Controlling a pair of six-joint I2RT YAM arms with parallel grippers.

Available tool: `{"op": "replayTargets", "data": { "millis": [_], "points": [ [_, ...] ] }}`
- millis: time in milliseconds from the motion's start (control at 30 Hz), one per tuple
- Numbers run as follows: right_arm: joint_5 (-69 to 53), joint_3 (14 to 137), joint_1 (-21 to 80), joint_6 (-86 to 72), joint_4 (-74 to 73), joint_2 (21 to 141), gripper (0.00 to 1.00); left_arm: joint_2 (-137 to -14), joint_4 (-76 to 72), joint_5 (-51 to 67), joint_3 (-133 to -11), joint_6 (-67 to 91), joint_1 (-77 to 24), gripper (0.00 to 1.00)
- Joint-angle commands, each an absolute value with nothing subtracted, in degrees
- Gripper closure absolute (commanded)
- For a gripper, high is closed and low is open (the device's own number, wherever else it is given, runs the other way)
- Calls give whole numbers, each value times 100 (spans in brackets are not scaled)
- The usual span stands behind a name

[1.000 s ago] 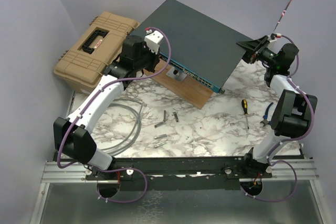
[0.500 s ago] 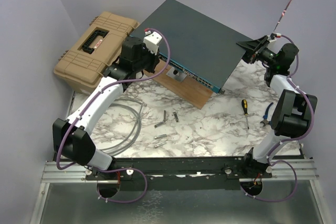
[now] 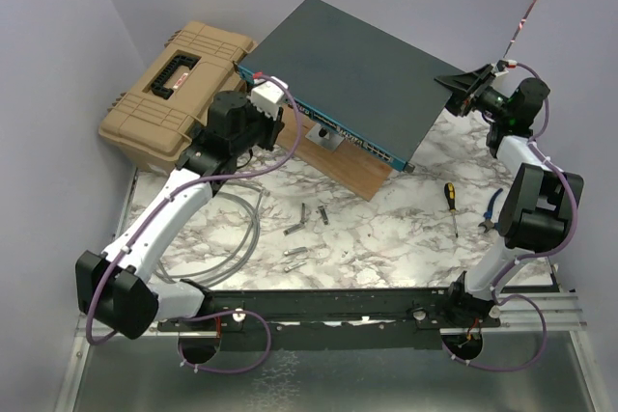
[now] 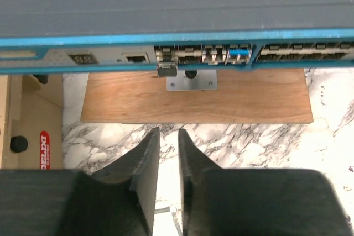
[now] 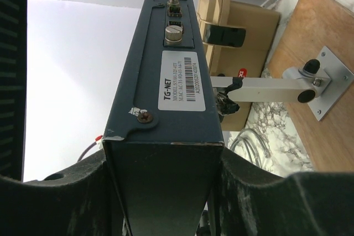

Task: Insert the plug into the switch port
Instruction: Insert the connector into the switch port, then pick up the connector from the center of the board.

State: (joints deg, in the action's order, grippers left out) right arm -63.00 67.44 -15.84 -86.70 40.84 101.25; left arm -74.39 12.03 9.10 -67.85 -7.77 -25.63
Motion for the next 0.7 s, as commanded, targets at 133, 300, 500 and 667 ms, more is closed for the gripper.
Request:
{"op": "replayTargets", "data": {
  "millis": [133,300,500,667],
  "points": [
    [-6062,6986,-1771,-8076,3590,10191,50,-6784,1321,676,-6052,-738,-2566,66],
    [-5808,7022,-1946,-7620,2862,9921,19,-6581,1327,646,-5786,-709,-2567,56],
    [-5419,6997,-2192,-6985,1978,9462,0,-6390,1343,639,-5557,-718,-2567,47],
    [-4968,7091,-2259,-6149,956,8948,0,-6297,1347,559,-5328,-536,-2571,38]
  ]
}}
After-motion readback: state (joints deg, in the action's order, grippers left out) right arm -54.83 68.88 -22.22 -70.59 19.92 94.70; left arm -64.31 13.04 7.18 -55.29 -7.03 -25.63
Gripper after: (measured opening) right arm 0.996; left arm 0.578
